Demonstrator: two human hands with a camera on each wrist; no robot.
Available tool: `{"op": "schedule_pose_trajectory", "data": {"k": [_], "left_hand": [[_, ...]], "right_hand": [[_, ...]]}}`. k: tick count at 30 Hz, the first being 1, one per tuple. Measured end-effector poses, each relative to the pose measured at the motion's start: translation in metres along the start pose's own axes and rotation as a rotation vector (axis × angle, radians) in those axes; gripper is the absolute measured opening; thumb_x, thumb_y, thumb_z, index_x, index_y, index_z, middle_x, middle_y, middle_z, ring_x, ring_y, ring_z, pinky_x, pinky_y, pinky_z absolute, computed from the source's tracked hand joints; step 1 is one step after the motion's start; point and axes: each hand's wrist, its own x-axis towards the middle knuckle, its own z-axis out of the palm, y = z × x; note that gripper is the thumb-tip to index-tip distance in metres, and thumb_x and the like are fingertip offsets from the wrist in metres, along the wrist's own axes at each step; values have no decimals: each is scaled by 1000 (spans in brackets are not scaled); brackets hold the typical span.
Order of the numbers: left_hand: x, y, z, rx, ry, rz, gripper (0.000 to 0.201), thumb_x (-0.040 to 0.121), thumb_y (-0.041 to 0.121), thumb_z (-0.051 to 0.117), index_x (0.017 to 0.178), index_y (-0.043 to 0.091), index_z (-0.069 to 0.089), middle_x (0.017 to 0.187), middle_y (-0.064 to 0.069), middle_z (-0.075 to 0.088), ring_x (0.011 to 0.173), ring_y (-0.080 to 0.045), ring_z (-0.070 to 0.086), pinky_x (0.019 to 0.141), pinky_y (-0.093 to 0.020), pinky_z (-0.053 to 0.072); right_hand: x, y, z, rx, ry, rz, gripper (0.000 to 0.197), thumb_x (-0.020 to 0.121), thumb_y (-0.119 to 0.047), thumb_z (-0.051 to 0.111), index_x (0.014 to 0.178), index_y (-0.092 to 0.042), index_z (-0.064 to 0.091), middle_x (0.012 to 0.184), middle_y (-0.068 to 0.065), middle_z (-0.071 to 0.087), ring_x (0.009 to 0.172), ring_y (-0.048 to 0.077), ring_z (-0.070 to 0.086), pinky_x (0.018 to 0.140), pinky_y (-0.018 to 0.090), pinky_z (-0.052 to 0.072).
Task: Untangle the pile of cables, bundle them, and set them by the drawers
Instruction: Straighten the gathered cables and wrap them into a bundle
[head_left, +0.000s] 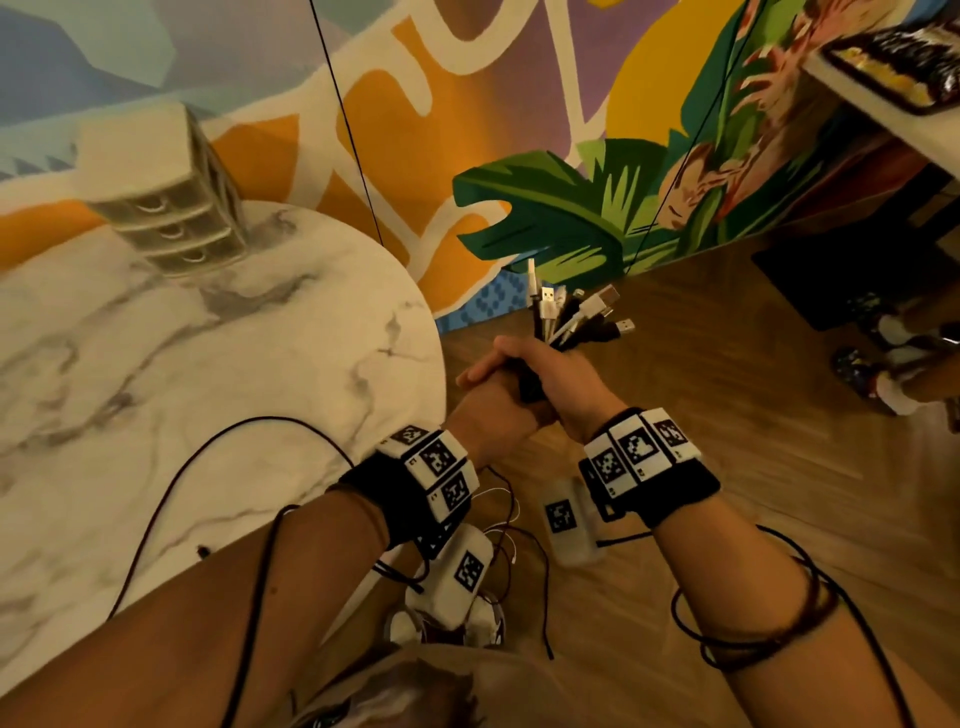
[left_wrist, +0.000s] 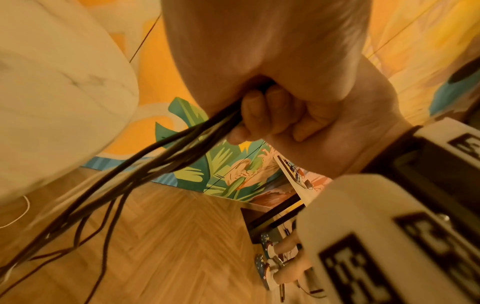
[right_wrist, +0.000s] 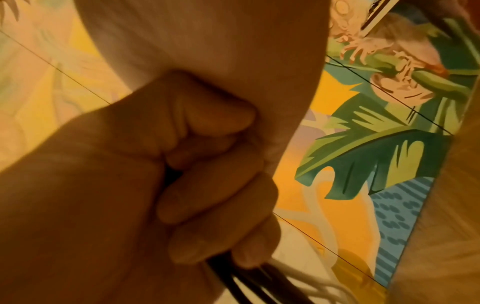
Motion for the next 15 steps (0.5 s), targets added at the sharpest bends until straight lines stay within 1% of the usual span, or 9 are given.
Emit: {"op": "schedule_pose_trajectory", "data": {"k": [3,5,7,8,10,11,12,13,15], "left_hand": [[-4,-6,-7,-32,-15,18,51,89,13,60,134,-3,41,131,-23,51,118,-36,52,96,-36,46],[-5,-11,-9,-52,-31,22,48,91,12,57,134,-1,42,131,-19,52,120,-31,52,91,-26,45],[-5,-13,-9,-58,-76,68,43,93,7,52,135,3,41,126,-16,54,118,-24,52,89,-23,44],[-6,-12,-10,-91,-83,87,35,93,4,51,128,5,47,113,-16,58,105,-22,57,81,-24,47],[-6,-10,-13,-172,-80,85,15,90,0,54,97,14,55,78,-14,56,67,-21,57,59,-33,45],[-4,-12,-16,-202,-86,76,14,87,0,57,86,14,55,71,-13,53,61,-20,53,58,-35,43],[-4,-13,-19,-197,-126,66,7,83,7,62,84,12,57,73,-16,56,65,-23,55,64,-38,45],[-1,-16,-25,-123,-175,63,12,79,18,65,88,11,62,84,-18,63,76,-26,60,74,-42,49],[-1,-18,-42,254,-274,55,28,81,33,65,102,16,67,104,-11,67,97,-24,63,89,-40,49]], "right_hand": [[-3,1,10,43,11,-51,42,98,-23,42,80,-1,72,97,15,73,101,25,66,98,36,48],[-5,0,15,85,31,-67,39,98,-22,44,78,-3,70,92,13,73,94,21,68,91,30,51],[-5,-1,19,212,51,-92,32,95,-19,51,68,-6,64,76,12,68,83,27,68,83,33,54],[-5,-2,20,245,54,-125,33,93,-17,54,61,-9,59,65,9,62,76,28,67,80,35,55],[-3,-2,22,219,99,-191,41,90,-17,59,51,-13,47,50,6,48,60,27,56,81,41,52],[-3,-3,23,199,117,-214,43,89,-16,59,49,-13,42,48,8,42,57,27,49,81,42,51],[-3,-4,24,200,145,-207,44,90,-15,57,49,-13,40,49,10,39,54,26,46,78,40,52],[-3,-5,25,205,175,-194,45,91,-13,55,49,-13,39,49,10,38,51,24,45,71,35,53],[-3,-7,23,158,256,-188,47,94,-11,51,49,-17,39,45,0,38,41,15,40,54,26,45]]}}
